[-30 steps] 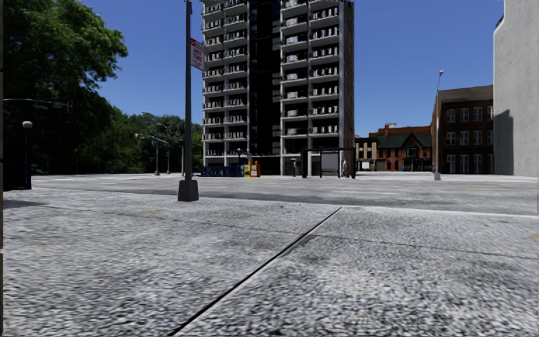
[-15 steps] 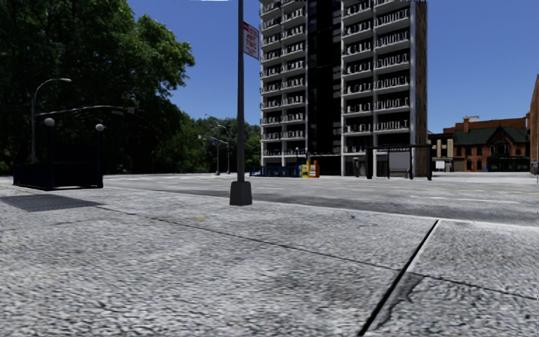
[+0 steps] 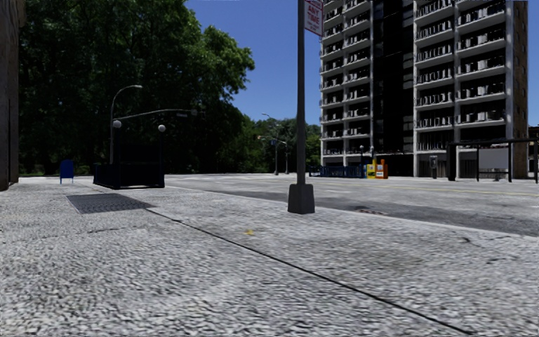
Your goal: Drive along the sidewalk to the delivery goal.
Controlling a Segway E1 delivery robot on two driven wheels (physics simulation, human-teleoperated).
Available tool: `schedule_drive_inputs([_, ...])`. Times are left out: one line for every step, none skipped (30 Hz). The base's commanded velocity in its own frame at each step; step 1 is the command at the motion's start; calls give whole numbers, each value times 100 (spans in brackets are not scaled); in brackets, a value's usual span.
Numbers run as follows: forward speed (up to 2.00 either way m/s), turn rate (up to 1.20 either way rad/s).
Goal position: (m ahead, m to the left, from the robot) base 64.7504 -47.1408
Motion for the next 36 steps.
schedule_drive_inputs([200,54])
schedule_drive_inputs([200,54])
schedule_drive_inputs([200,54])
schedule_drive_inputs([200,54])
schedule_drive_inputs([200,54])
schedule_drive_inputs([200,54])
schedule_drive_inputs([200,54])
schedule_drive_inputs([200,54])
schedule_drive_inputs([200,54])
schedule_drive_inputs([200,54])
schedule_drive_inputs([200,54])
schedule_drive_inputs([200,54])
schedule_drive_inputs([200,54])
schedule_drive_inputs([200,54])
schedule_drive_inputs([200,54])
schedule_drive_inputs([200,54])
schedule_drive_inputs([200,54])
schedule_drive_inputs([200,54])
schedule_drive_inputs([200,54])
schedule_drive_inputs([200,54])
schedule_drive_inputs([200,54])
schedule_drive_inputs([200,54])
schedule_drive_inputs([200,54])
schedule_drive_inputs([200,54])
schedule_drive_inputs([200,54])
schedule_drive_inputs([200,54])
schedule_drive_inputs([200,54])
schedule_drive_inputs([200,54])
schedule_drive_inputs([200,54])
schedule_drive_inputs([200,54])
schedule_drive_inputs([200,54])
schedule_drive_inputs([200,54])
schedule_drive_inputs([200,54])
schedule_drive_inputs([200,54])
schedule_drive_inputs([200,54])
schedule_drive_inputs([200,54])
